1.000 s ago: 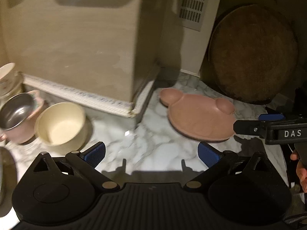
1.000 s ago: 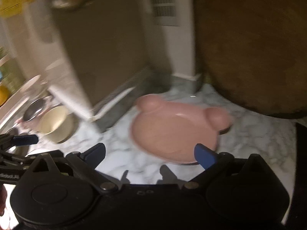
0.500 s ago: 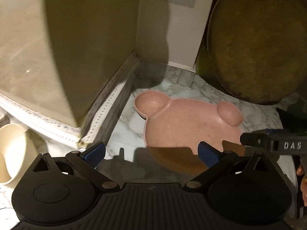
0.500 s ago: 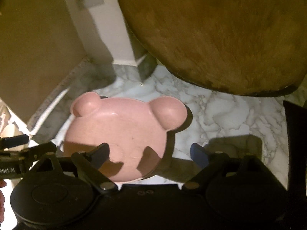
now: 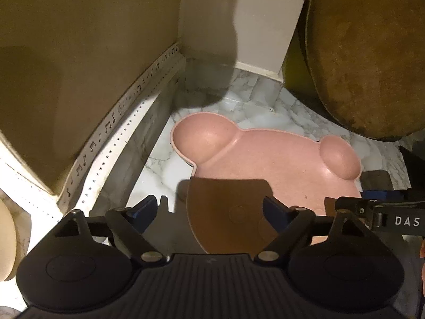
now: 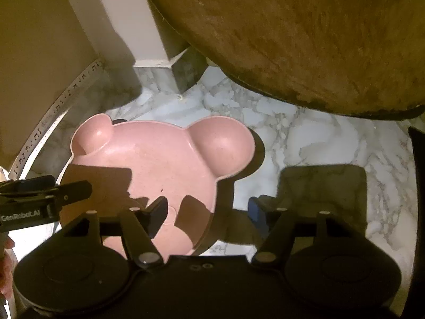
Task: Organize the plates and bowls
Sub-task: 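Move both grippers to the pink bear-shaped plate and close on its rim, then lift the pink bear plate with both grippers and lower it onto the white plates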
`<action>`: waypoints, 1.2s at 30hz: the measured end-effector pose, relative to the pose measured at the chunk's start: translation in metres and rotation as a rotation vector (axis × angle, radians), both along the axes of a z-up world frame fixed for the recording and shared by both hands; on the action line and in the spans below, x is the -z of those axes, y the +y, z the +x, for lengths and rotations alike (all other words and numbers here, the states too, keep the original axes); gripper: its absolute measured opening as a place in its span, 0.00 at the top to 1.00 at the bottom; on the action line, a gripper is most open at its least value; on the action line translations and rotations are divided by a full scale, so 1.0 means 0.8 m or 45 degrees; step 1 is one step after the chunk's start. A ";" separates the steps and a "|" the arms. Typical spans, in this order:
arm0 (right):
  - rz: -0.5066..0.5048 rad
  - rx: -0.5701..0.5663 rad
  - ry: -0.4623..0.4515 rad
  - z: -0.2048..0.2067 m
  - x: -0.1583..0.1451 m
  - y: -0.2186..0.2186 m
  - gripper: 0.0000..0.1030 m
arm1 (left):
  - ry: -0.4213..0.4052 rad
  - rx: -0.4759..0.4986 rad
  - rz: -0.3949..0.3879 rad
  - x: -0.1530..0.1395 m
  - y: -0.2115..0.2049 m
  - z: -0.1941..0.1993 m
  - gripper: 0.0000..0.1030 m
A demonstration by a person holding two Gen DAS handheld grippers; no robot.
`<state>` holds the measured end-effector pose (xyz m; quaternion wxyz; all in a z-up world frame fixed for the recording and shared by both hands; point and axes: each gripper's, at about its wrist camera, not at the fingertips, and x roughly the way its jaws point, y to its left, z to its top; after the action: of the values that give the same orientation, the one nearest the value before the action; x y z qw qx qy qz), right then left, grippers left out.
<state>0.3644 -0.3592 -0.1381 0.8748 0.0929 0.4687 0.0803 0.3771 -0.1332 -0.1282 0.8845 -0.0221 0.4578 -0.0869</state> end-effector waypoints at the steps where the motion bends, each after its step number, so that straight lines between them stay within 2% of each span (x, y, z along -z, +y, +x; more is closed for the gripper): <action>1: 0.004 0.001 0.006 0.001 0.002 0.000 0.41 | 0.007 0.004 -0.001 0.001 0.000 0.000 0.28; 2: 0.007 0.001 0.009 0.002 0.002 0.000 0.42 | 0.019 0.005 -0.002 0.005 -0.002 0.003 0.35; 5: 0.010 -0.010 0.029 0.004 0.005 0.001 0.47 | 0.041 -0.006 -0.010 0.008 -0.001 0.007 0.41; 9: 0.016 -0.023 0.042 0.004 0.008 0.003 0.64 | 0.053 -0.009 -0.048 0.009 0.001 0.009 0.51; 11: 0.031 -0.028 0.047 0.004 0.009 0.004 0.74 | 0.063 -0.011 -0.061 0.008 0.002 0.009 0.61; 12: 0.039 -0.030 0.052 0.005 0.010 0.004 0.78 | 0.066 -0.013 -0.071 0.008 0.003 0.008 0.61; 15: 0.027 -0.022 0.047 0.004 0.009 0.006 0.80 | 0.070 -0.038 -0.097 0.008 0.006 0.007 0.63; 20: 0.039 0.002 0.040 0.000 0.008 0.002 0.82 | 0.073 -0.069 -0.114 0.005 0.013 0.001 0.77; 36: -0.012 -0.056 -0.095 -0.061 -0.034 0.019 0.84 | -0.002 -0.078 -0.160 -0.040 0.034 -0.071 0.77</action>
<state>0.3155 -0.3444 -0.1111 0.8901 0.0755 0.4380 0.1008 0.3201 -0.1062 -0.0959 0.8841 -0.0916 0.4497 -0.0885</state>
